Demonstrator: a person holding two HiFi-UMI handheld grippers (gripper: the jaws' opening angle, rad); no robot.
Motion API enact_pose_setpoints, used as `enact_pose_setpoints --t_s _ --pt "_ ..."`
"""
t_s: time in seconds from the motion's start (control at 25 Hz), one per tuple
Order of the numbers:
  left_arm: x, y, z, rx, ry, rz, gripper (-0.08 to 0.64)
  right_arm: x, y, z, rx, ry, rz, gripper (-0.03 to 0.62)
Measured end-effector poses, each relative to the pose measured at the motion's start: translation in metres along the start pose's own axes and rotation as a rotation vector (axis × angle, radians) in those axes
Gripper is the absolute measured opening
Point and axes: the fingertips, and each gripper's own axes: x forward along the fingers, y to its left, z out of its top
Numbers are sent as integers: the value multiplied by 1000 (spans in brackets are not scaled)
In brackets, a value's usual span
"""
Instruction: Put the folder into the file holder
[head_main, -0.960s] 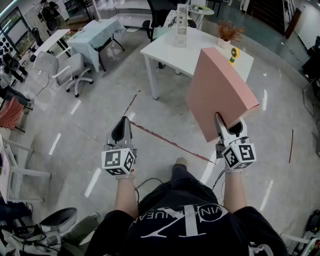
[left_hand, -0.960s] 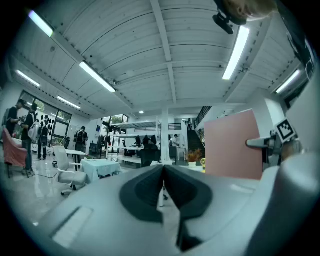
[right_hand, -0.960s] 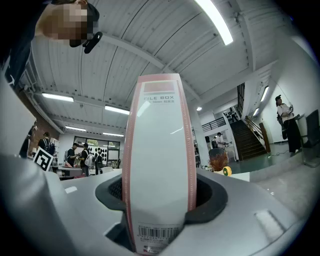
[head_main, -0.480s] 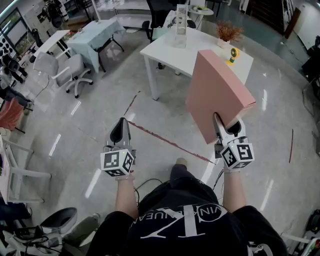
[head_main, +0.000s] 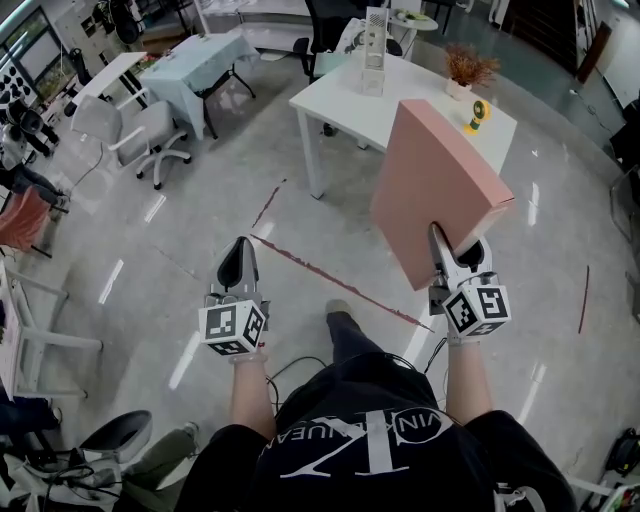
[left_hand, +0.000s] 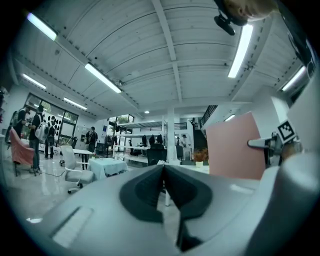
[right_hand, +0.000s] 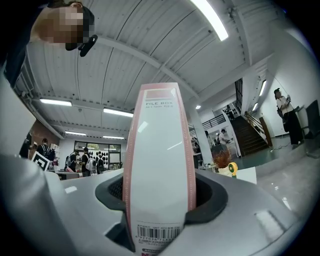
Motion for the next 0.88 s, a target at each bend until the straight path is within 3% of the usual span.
enact_pose_setpoints --t_s 0.36,0.88 --pt "56 28 -11 -37 20 -5 0 54 3 -3 -21 -6 16 290" --pt "186 88 9 -17 27 -58 0 189 -11 -9 29 -37 -37 284"
